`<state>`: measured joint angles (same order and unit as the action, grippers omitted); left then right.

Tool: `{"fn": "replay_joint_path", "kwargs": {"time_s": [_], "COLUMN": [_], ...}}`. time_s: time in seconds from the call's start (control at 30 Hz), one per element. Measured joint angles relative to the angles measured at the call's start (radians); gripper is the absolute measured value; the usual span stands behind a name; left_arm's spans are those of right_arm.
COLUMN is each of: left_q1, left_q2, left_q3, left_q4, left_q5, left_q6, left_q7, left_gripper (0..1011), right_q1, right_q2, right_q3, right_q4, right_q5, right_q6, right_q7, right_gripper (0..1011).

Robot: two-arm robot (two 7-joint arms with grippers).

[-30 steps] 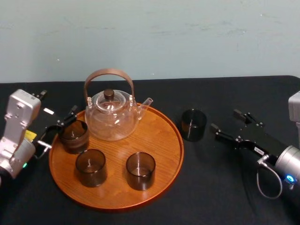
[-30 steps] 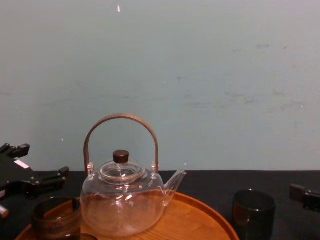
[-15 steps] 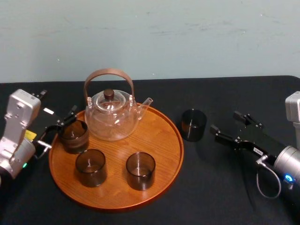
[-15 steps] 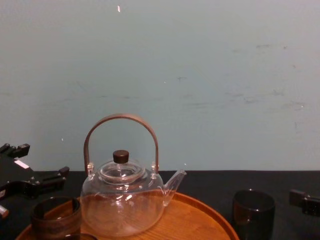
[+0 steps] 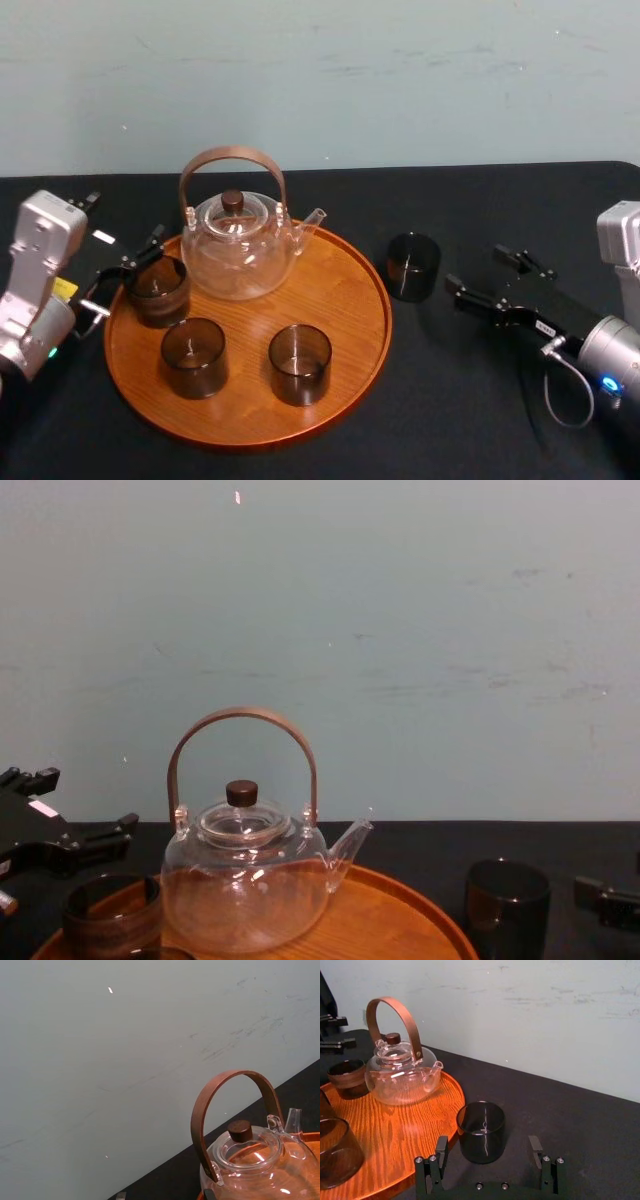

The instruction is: Pick up the glass from the table and place it on the tray.

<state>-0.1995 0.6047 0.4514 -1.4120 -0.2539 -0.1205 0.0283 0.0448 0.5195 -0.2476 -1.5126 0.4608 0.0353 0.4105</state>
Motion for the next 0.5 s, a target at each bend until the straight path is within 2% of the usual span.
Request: {"fn": "replay_joint_path", "kwargs": {"time_s": [0.5], "left_q1": [0.000], "left_q2": [0.000], "left_q3": [0.000], "left_q4": [0.000], "left_q5": [0.000], "left_q6": [0.000], "left_q7": [0.000], "left_gripper": [1001], "right_q1": [0.062], "right_q2": [-0.027], "right_q3": [-0.023], "right_q4": [0.081], "right_q5": [-0.035], "right_q6": [0.012], "right_q7": [0.007], "right_gripper": [1002]}}
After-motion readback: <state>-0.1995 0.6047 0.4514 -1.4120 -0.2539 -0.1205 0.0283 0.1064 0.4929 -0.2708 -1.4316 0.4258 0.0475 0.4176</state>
